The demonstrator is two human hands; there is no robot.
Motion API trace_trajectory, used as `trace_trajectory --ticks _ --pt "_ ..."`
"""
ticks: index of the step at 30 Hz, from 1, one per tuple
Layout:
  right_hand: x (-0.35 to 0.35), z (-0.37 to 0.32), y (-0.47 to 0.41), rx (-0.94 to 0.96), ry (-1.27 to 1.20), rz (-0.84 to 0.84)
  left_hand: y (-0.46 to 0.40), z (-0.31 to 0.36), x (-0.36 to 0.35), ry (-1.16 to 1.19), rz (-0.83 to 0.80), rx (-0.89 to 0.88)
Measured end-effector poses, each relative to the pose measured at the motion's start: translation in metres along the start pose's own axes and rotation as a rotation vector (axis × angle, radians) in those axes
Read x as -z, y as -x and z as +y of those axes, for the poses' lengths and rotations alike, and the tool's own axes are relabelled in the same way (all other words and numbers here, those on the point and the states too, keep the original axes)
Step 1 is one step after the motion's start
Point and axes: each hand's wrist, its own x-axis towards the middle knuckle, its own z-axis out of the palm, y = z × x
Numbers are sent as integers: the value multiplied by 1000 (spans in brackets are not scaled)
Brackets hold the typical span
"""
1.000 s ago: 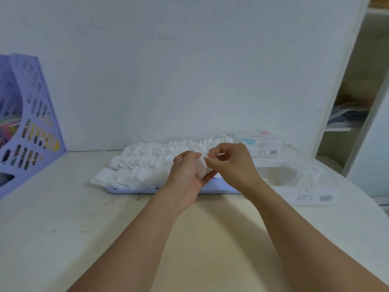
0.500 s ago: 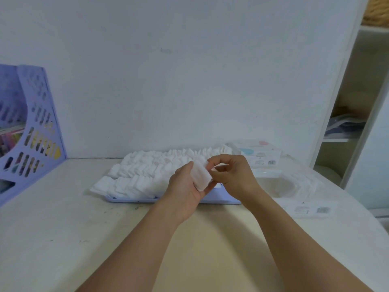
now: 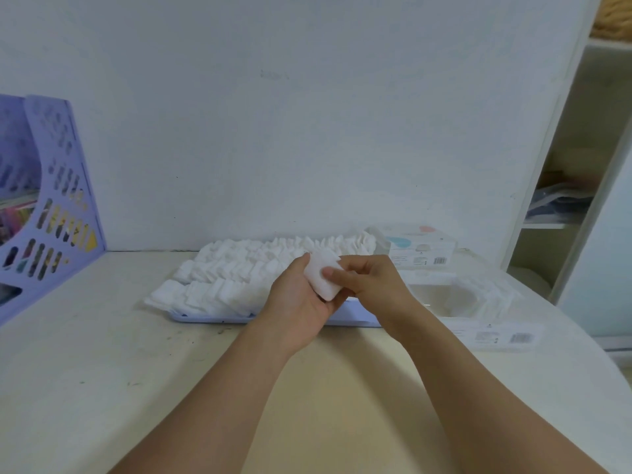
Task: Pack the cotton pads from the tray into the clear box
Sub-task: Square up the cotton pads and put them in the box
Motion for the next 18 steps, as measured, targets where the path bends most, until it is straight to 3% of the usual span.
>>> trace_trajectory --ticks 5,13,18 --pt "-1 0 1 -139 -184 -40 0 1 -3 61 44 -6" --pt "-5 6 -3 -179 -229 5 -1 -1 -2 22 52 -38" --pt "-4 6 -4 -294 -424 60 0 2 0 67 34 -46"
